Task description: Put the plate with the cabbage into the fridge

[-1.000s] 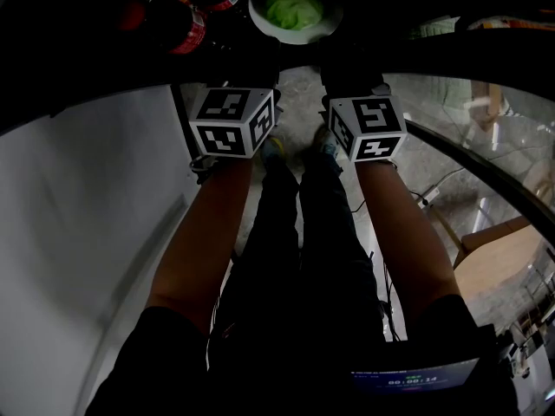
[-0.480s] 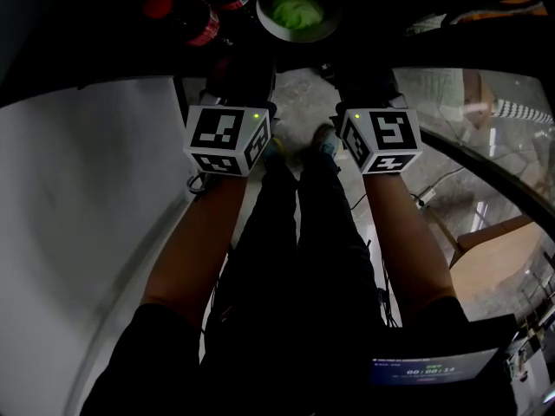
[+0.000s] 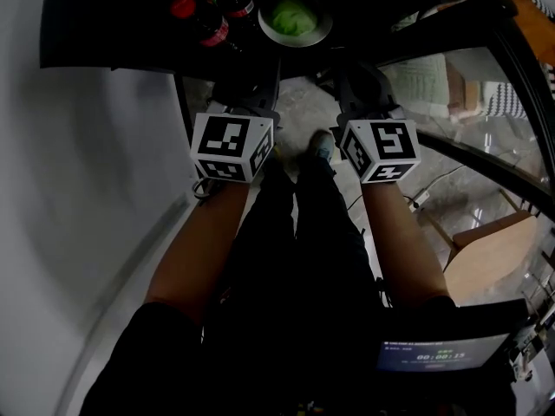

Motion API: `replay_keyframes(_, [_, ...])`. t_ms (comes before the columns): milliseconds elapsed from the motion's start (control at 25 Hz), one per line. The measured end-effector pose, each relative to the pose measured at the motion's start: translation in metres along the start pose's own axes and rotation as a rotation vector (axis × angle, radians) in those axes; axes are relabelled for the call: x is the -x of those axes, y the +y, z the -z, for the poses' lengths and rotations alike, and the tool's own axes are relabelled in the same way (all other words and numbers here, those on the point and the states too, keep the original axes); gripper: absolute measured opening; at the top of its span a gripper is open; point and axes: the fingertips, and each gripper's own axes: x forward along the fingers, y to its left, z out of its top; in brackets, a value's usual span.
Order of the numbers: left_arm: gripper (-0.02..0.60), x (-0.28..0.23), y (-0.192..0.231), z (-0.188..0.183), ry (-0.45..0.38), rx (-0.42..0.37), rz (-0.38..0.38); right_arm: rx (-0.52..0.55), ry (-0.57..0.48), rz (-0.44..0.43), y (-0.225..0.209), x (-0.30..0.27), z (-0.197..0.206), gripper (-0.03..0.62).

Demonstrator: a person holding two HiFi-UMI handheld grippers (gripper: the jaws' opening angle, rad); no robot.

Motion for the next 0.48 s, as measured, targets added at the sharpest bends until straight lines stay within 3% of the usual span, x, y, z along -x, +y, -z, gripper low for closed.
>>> replay_keyframes(160, [0.005, 0.013, 0.000, 0.019, -0.006, -0.006, 0.025, 0.009, -0.002, 0.000, 0.010, 0.008, 0.017, 0.005])
replay_keyframes(480, [0.004, 0.021, 0.048, 0.059, 0.002, 0.009, 0.042, 0.034, 0.030, 0.044, 0.015, -0.022, 0.056, 0.005])
